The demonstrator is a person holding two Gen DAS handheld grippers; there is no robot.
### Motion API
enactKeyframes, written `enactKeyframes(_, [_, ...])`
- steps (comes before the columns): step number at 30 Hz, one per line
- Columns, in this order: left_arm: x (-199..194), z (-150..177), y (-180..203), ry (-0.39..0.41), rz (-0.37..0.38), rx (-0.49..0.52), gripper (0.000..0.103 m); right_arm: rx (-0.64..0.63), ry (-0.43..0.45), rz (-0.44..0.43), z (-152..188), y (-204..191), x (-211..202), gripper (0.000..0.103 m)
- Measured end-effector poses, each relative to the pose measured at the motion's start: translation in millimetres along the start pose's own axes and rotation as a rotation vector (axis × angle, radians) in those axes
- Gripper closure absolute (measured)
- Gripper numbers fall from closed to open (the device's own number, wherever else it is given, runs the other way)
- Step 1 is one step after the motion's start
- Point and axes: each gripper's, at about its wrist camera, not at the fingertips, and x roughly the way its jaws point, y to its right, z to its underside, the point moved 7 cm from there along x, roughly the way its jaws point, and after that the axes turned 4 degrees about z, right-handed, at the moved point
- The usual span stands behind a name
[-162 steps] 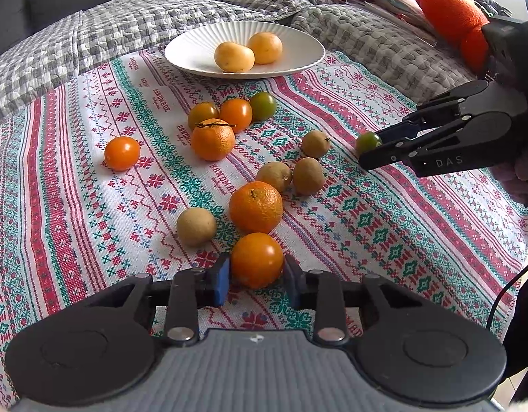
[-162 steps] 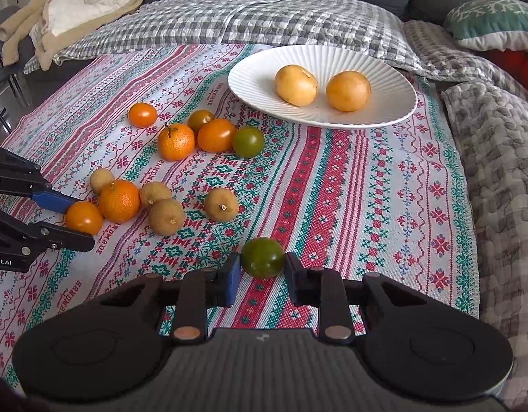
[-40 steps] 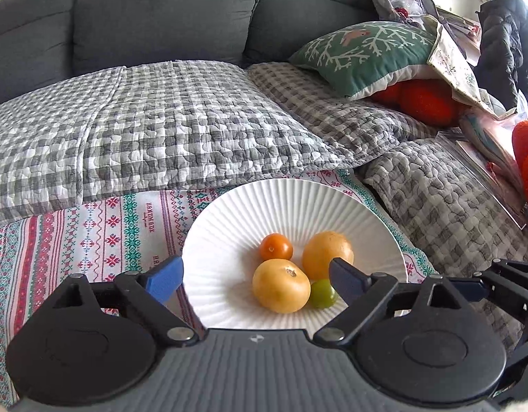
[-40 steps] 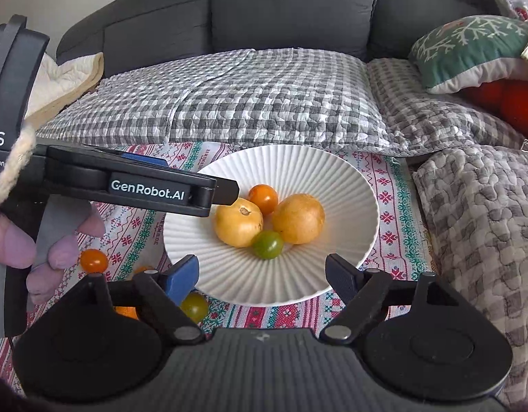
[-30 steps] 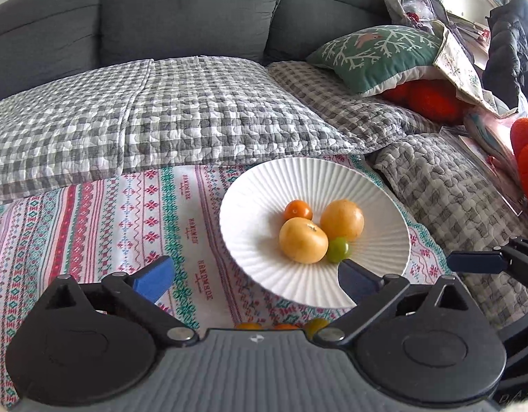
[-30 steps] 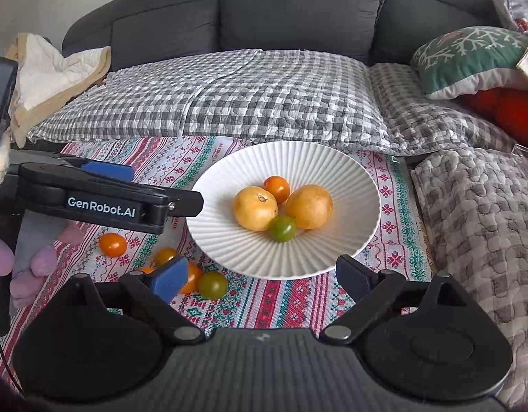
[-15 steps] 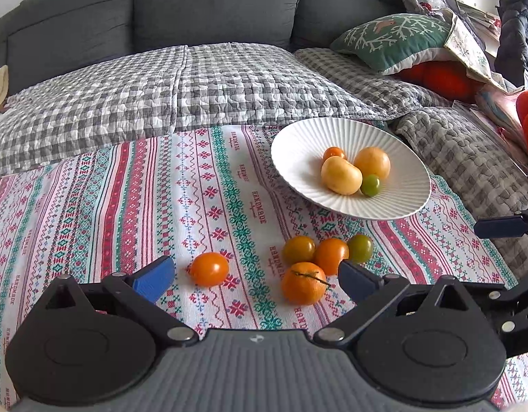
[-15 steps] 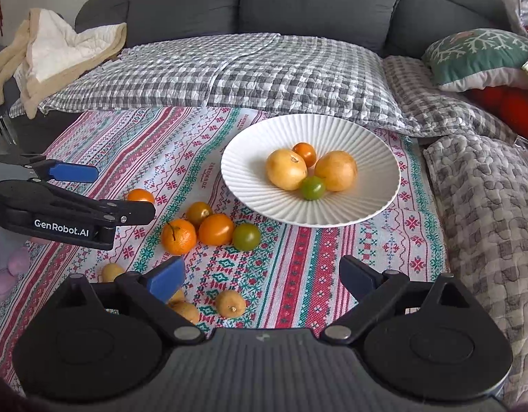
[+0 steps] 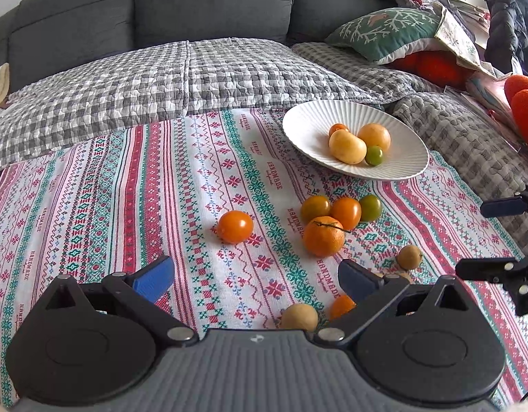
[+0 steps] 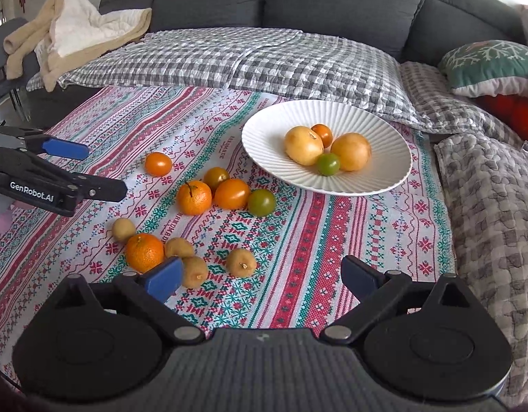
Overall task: Organize fruits
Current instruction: 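Withdraw both open grippers back toward the remaining fruit, then close the left gripper on a brown kiwi while the right gripper grasps a small brown fruit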
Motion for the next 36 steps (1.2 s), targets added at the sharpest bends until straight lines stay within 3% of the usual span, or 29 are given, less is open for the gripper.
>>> enactKeyframes(6, [-3, 17, -3, -0.019, 0.029, 0.038, 0.008, 0.019, 0.008, 0.005, 10, 10, -1, 0.004])
enactKeyframes(17, [3, 36, 28, -0.061, 0.17, 0.149, 0.008, -0.065, -0.049, -0.028, 24, -1, 8, 0.004])
enactKeyframes(24, [12, 46, 46, -0.09, 0.184, 0.216, 0.011, -0.105, -0.076, -0.036, 28, -8, 15, 0.004])
enactKeyframes(33, [17, 43, 39, -0.103, 0.18, 0.206, 0.034, -0.107, -0.08, -0.068, 26, -16, 18, 0.004])
enactKeyframes(36, [18, 44, 36, -0.108, 0.177, 0.204, 0.041, -0.117, -0.084, -0.055, 26, -17, 23, 0.009])
